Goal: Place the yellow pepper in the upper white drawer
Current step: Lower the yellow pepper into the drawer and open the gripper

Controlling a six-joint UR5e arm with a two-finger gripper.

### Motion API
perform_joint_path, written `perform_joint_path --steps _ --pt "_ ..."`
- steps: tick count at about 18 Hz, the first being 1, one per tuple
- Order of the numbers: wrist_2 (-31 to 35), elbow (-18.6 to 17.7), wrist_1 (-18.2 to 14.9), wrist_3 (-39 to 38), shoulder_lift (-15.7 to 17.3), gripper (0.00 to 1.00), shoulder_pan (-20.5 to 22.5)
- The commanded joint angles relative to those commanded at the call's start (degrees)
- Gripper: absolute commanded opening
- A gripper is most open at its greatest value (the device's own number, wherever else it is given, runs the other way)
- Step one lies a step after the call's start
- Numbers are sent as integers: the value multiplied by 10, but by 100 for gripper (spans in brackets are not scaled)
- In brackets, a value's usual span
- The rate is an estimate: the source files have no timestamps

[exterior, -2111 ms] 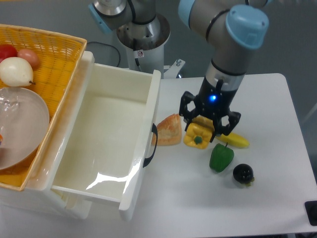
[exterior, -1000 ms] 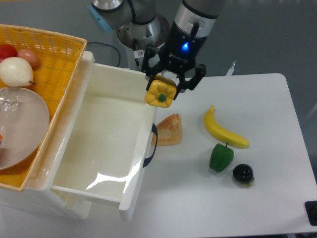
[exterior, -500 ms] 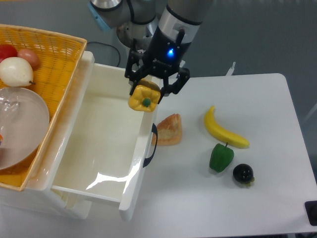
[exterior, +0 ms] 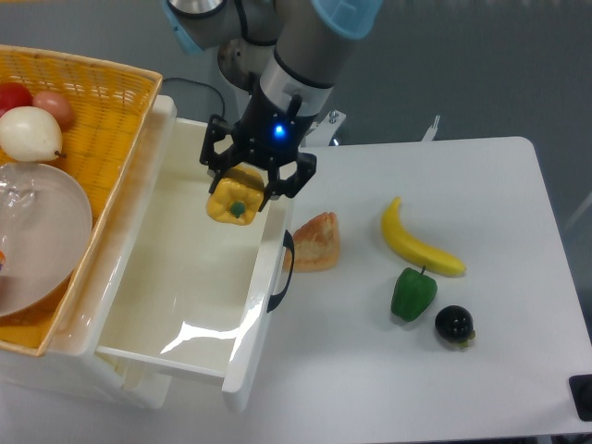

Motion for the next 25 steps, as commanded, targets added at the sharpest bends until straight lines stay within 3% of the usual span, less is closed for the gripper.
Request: perform_joint_path --steps 16,20,22,23,25 --pt "1 -3 20 -1 -16 29 -18" --pt "1 -4 21 0 -19 56 -18" --pt "2 -3 22 1 -19 81 -18" --pt "3 -4 26 0 -19 88 -19" --pt "3 -3 28 -1 -18 92 -19"
